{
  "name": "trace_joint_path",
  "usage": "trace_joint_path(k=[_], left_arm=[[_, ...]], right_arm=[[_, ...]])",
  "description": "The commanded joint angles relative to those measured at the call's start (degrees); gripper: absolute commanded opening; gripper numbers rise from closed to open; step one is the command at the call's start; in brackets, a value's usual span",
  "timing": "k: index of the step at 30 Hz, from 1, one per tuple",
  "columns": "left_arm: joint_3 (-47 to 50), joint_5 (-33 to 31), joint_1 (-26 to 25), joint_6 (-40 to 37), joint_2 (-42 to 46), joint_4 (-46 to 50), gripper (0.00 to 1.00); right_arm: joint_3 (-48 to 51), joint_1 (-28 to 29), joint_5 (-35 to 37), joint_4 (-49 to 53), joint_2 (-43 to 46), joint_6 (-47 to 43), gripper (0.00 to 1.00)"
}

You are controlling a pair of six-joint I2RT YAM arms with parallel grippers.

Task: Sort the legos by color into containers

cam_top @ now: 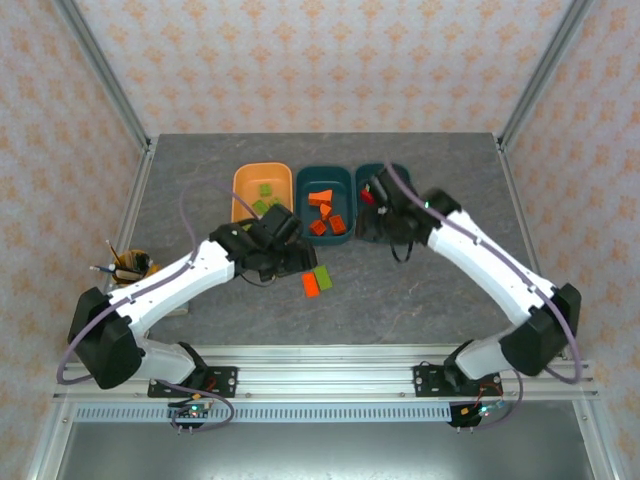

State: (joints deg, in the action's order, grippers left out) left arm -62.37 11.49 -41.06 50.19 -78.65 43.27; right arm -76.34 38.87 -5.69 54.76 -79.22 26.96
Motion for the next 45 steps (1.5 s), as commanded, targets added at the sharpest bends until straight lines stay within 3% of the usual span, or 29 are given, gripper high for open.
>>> trace_joint_path(k=[1,6,17,24,29,33,45], left_arm=[[1.5,-3.3,-3.2,2.1,-3.2,-0.5,0.79],[-0.9,-4.2,-7.1,2.6,-11.8,-1.6,0.80],[-6.9,-6.9,-8.5,1.8,-23.2,0.1,0.78],[-17.2,-15.9,-8.0,-0.5,-25.5,8.3,0.76],[-17.9,-13.0,-4.6,1.8,-28.1,9.2,0.74],[-16.0,-8.9,-5.4,3.4,-27.7,6.6,0.75],[-11.3,-9.9,-7.9,5.2,-28.0,7.0,0.74]], right_arm=[[8.1,4.8,-1.8,-1.3,6.2,3.4,0.57],[16.4,10.2,-2.4,-2.1,12.9,7.8,0.57],[17.8,10.8,1.4,0.0,18.0,9.6,0.57],[18.4,10.8,3.3,0.0,19.6,10.8,0.58],[18.2,10.8,2.8,-0.1,19.5,10.7,0.58],[18.2,10.8,3.1,0.0,19.4,10.6,0.58],[17.6,10.7,2.9,-0.9,17.6,10.0,0.58]])
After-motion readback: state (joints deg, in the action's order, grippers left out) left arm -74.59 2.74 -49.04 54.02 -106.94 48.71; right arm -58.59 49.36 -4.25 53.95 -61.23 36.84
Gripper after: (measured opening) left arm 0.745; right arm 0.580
